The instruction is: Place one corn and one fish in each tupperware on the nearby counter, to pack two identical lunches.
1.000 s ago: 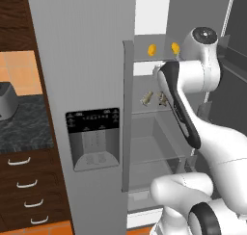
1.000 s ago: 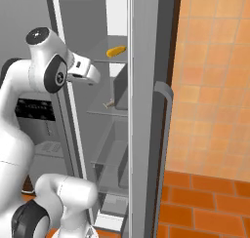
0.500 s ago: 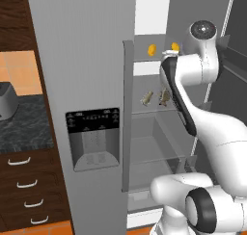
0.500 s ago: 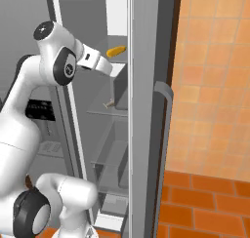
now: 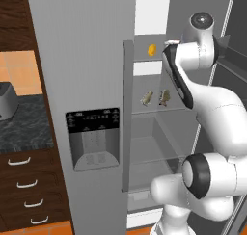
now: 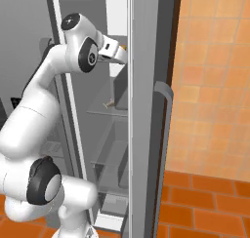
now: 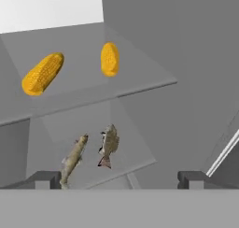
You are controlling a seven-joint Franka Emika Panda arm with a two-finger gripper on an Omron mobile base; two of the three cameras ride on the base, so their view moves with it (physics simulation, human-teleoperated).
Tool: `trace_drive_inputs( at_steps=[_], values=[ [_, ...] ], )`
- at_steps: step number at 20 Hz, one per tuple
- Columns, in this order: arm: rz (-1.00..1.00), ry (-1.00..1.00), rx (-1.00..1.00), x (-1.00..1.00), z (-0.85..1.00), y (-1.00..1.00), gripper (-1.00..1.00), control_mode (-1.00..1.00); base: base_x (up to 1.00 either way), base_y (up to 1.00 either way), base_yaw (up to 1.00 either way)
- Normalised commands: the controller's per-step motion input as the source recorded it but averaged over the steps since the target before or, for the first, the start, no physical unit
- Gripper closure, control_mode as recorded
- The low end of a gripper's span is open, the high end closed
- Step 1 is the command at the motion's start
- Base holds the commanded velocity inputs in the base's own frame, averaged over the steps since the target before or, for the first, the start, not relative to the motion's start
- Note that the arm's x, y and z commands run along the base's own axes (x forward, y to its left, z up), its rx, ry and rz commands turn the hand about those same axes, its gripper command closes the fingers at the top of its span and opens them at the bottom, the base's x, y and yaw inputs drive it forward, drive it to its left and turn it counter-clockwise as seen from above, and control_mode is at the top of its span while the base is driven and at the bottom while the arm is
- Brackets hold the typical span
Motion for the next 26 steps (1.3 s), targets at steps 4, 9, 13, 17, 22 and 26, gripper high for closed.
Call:
trace_drive_inputs(
  at_steps=[4,9,13,17,22,26],
  values=[
    [0.02,-0.01,0.00,0.66,0.00,-0.24,-1.00,-1.00,0.00,0.00,0.00],
    [0.02,0.00,0.00,0.65,-0.03,-0.24,-1.00,-1.00,0.00,0.00,0.00],
    [0.03,0.00,0.00,0.56,-0.14,-0.27,-1.00,-1.00,0.00,0.00,0.00],
    [0.02,0.00,0.00,0.62,-0.22,-0.08,-1.00,-1.00,0.00,0.00,0.00],
    [0.02,0.00,0.00,0.64,-0.15,-0.05,-1.00,-1.00,0.00,0.00,0.00],
    [0.00,0.00,0.00,0.62,-0.08,-0.18,-1.00,-1.00,0.00,0.00,0.00]
  ],
)
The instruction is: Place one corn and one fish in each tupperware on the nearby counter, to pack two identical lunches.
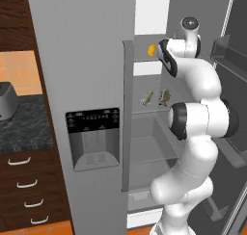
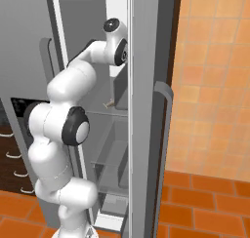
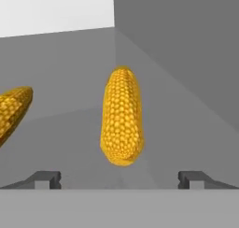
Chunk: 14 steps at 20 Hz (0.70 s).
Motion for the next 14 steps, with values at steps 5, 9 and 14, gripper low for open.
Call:
trace_drive_inputs(
  at_steps=[5,9,14],
  values=[
    [0.00,0.00,0.00,0.55,-0.08,-0.14,-1.00,-1.00,0.00,0.00,0.00],
    [0.00,0.00,0.00,0.55,-0.10,-0.07,-1.00,-1.00,0.00,0.00,0.00],
    [0.00,0.00,0.00,0.48,-0.17,0.00,1.00,-1.00,0.00,0.00,0.00]
  ],
)
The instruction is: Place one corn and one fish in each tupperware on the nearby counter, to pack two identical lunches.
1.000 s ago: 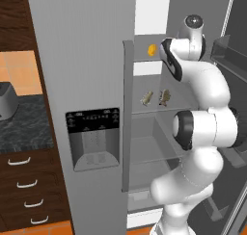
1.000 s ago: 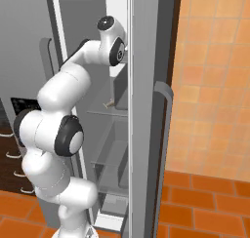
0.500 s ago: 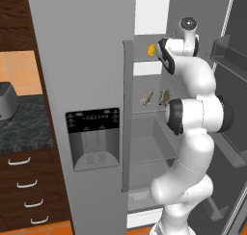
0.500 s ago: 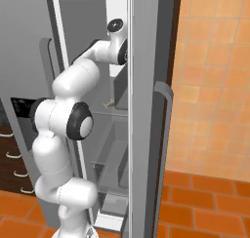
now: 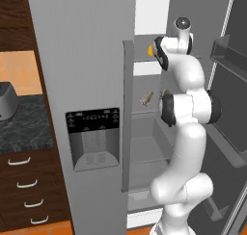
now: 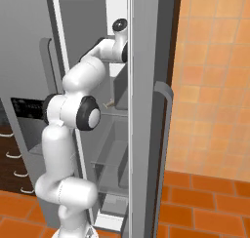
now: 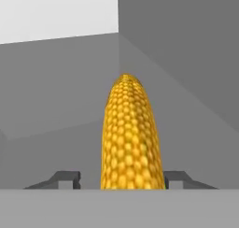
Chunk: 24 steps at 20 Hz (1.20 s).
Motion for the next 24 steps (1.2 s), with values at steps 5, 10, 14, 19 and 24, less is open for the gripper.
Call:
trace_drive_inputs(
  at_steps=[5,10,14,19,24],
  values=[
    [0.00,0.00,0.01,0.05,-0.15,0.02,1.00,-1.00,0.00,0.00,0.00],
    [0.00,0.00,0.01,-0.96,0.00,0.29,1.00,-1.00,0.00,0.00,0.00],
    [0.02,-0.18,0.00,-1.00,-0.32,0.60,1.00,-1.00,0.00,0.00,0.00],
    [0.08,-0.32,0.00,-1.00,-0.06,0.59,1.00,-1.00,0.00,0.00,0.00],
    [0.07,0.14,-0.02,-1.00,0.37,0.14,1.00,-1.00,0.00,0.00,0.00]
  ],
)
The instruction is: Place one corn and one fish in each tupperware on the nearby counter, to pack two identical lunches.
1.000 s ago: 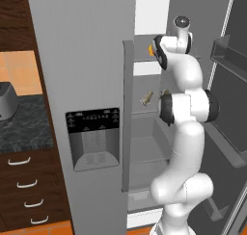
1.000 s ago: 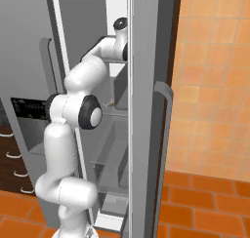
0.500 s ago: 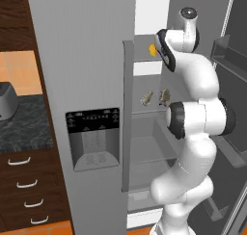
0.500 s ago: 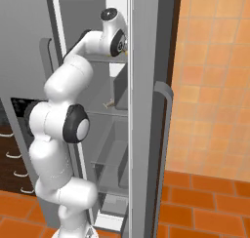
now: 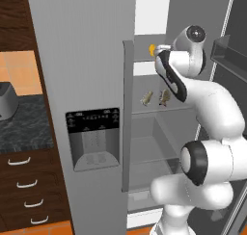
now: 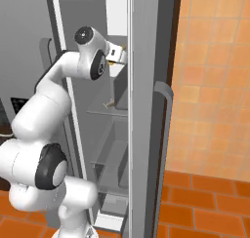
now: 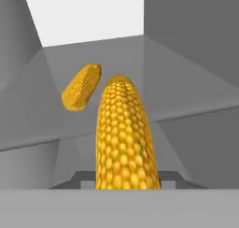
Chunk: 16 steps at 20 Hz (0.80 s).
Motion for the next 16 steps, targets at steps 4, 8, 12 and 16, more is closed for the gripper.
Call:
trace_drive_inputs(
  at_steps=[4,8,12,16],
  values=[
    [0.18,0.05,0.00,-1.00,-0.06,0.12,1.00,-1.00,0.00,0.00,0.00],
    [0.15,0.00,-0.05,-1.00,-0.46,0.22,1.00,-1.00,0.00,0.00,0.00],
    [0.07,0.00,-0.11,-1.00,-0.30,0.41,1.00,-1.00,0.00,0.00,0.00],
    [0.00,0.00,-0.07,-1.00,-0.05,0.17,1.00,-1.00,0.00,0.00,0.00]
  ],
)
